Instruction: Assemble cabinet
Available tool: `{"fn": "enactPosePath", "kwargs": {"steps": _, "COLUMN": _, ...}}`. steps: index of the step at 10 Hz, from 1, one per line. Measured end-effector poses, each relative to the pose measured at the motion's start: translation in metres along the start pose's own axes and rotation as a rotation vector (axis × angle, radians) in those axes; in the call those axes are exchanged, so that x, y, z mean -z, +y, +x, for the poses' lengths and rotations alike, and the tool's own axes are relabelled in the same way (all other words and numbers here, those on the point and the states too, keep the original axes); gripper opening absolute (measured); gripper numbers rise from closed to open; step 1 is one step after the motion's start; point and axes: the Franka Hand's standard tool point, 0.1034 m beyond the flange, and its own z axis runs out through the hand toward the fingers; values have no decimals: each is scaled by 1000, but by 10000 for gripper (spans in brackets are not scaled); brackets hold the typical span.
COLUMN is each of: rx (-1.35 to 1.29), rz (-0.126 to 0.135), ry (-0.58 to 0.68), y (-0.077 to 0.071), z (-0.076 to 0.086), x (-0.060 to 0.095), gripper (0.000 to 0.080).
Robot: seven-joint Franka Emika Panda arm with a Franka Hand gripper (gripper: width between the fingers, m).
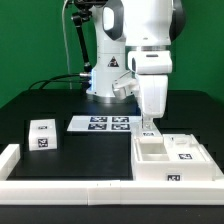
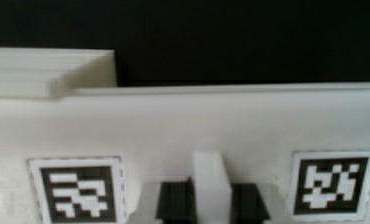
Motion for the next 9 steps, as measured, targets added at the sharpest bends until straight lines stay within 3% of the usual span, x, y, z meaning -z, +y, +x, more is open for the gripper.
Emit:
{"fn": "enactPosePath", "kwargs": {"steps": 1, "rx": -10, "rz": 1, "ry": 0, "y": 1, "z": 1, "x": 0, "gripper": 70}}
{"fn": "enactPosePath", "kwargs": {"steps": 3, "rx": -45, "rz": 16, "ry": -12, "y": 16, "z": 3, "x": 1, "gripper": 70}}
{"fn": "enactPosePath", "kwargs": {"steps": 5, "rx": -50, "rz": 8, "ry": -11, "y": 31, "z": 4, "x": 1, "gripper": 70}}
{"fn": "enactPosePath", "kwargs": {"steps": 9, "rx": -51, "rz": 6, "ry": -10, "y": 33, "z": 4, "x": 1, "gripper": 70}}
